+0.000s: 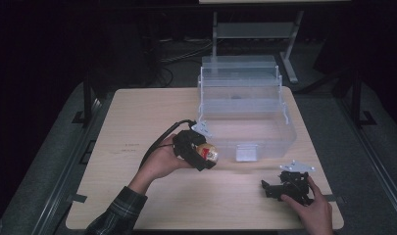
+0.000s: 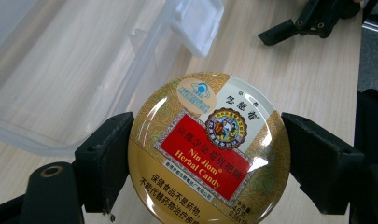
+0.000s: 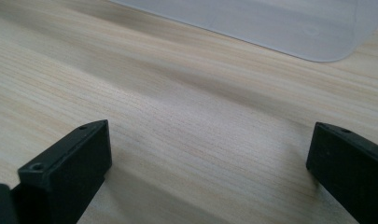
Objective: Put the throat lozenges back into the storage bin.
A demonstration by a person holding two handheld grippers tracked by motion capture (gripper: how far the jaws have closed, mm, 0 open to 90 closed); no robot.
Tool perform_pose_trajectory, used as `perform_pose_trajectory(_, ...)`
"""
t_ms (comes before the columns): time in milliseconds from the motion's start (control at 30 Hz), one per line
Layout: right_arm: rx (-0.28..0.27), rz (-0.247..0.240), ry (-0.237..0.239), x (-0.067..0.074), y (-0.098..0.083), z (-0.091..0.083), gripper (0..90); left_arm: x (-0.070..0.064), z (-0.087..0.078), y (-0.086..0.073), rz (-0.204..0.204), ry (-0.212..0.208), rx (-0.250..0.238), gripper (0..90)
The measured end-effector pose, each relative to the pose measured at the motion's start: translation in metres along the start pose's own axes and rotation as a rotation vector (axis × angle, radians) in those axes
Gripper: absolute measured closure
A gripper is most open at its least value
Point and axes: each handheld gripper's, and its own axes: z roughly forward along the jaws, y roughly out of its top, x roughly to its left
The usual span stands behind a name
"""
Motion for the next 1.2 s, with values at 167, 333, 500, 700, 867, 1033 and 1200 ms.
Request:
perform_pose_trajectory(167, 0.000, -0.001, 0.000, 0.000, 0.000, 0.000, 0.0, 0.002, -0.001, 0.005, 0.004, 0.005, -0.003, 19.7)
perform_pose_trajectory(333, 0.000, -0.001, 0.000, 0.000, 0.000, 0.000, 0.0, 0.005, -0.002, 0.009, -0.006, 0.010, -0.012, 19.6)
perform_pose_trajectory(500, -0.001, -0.001, 0.000, 0.000, 0.000, 0.000, 0.0, 0.011, -0.002, 0.015, -0.016, 0.013, -0.019, 19.6)
perform_pose_trajectory(700, -0.001, -0.002, 0.000, 0.000, 0.000, 0.000, 0.0, 0.017, -0.002, 0.018, -0.030, 0.015, -0.027, 19.6)
perform_pose_trajectory(867, -0.001, -0.001, 0.000, 0.000, 0.000, 0.000, 0.0, 0.022, -0.002, 0.021, -0.044, 0.021, -0.032, 19.6)
perform_pose_trajectory(1033, 0.000, -0.001, 0.000, 0.000, 0.000, 0.000, 0.0, 0.028, -0.001, 0.024, -0.036, 0.036, -0.028, 19.6)
perform_pose_trajectory(1200, -0.001, -0.001, 0.000, 0.000, 0.000, 0.000, 0.0, 0.034, 0.000, 0.026, -0.047, 0.048, -0.031, 19.7)
